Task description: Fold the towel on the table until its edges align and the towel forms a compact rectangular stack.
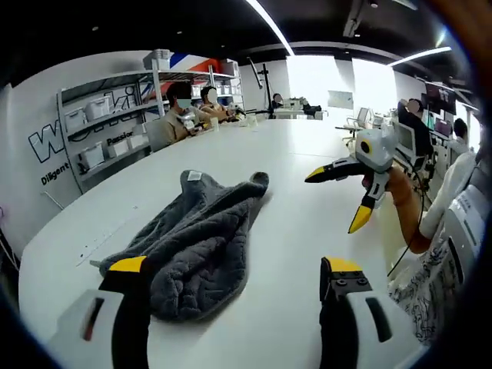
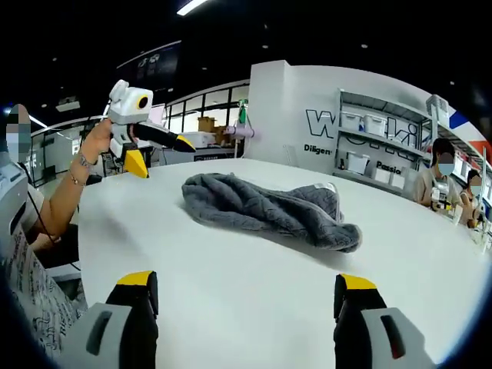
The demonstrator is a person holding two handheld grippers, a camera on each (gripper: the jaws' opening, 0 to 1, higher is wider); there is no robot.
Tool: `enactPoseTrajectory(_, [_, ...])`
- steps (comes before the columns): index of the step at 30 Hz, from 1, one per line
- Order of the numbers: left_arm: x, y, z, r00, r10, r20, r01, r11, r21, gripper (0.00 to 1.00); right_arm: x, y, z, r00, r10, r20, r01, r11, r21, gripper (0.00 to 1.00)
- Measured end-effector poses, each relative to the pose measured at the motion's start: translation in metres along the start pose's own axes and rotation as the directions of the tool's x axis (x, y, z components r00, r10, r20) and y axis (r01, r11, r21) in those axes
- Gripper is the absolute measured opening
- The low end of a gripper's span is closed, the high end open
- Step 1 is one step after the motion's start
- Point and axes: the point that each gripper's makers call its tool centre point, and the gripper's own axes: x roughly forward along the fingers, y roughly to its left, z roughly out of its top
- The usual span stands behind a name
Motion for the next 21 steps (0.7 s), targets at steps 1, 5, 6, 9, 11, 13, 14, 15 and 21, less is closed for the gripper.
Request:
enactPoseTrajectory(1, [0.005,0.000,0.004,1.000,-0.006,-0.001,0.006,1.000,0.004,0.96,-0.001,0.001,0.001,1.000,0.000,0.003,0.000,1.000,-0.001,0.99])
enactPoseTrajectory(5, [0.027,0.001,0.021,0.999,-0.040,-0.007,0.040,0.999,0.020,0.95,-0.003,0.002,0.003,1.000,0.001,0.014,-0.001,1.000,-0.004,0.99])
enactPoseTrajectory(6, [0.033,0.001,0.025,0.999,-0.049,-0.012,0.049,0.998,0.030,0.95,-0.004,0.002,0.004,1.000,0.001,0.016,-0.001,1.000,-0.004,0.99])
enactPoseTrajectory(9, [0.053,0.001,0.035,0.996,-0.078,-0.030,0.079,0.996,0.040,0.96,-0.005,0.002,0.005,1.000,0.002,0.020,-0.001,1.000,-0.005,0.99])
enactPoseTrajectory(11, [0.070,-0.002,0.039,0.993,-0.105,-0.048,0.108,0.993,0.055,0.96,-0.005,0.004,0.004,1.000,0.006,0.017,-0.006,1.000,-0.008,0.99])
enactPoseTrajectory(13, [0.088,-0.008,0.042,0.988,-0.137,-0.076,0.143,0.986,0.083,0.95,-0.005,0.006,0.004,1.000,0.010,0.014,-0.010,1.000,-0.011,0.99])
enactPoseTrajectory(14, [0.097,-0.011,0.043,0.984,-0.152,-0.090,0.160,0.982,0.097,0.94,-0.005,0.007,0.004,1.000,0.012,0.013,-0.012,1.000,-0.012,0.99])
enactPoseTrajectory(15, [0.106,-0.015,0.042,0.980,-0.166,-0.113,0.178,0.978,0.105,0.94,-0.006,0.008,0.004,1.000,0.016,0.013,-0.016,1.000,-0.015,0.99])
enactPoseTrajectory(21, [0.150,-0.036,0.050,0.964,-0.220,-0.147,0.240,0.961,0.134,0.88,-0.011,0.010,0.007,1.000,0.012,0.023,-0.012,1.000,-0.019,0.99])
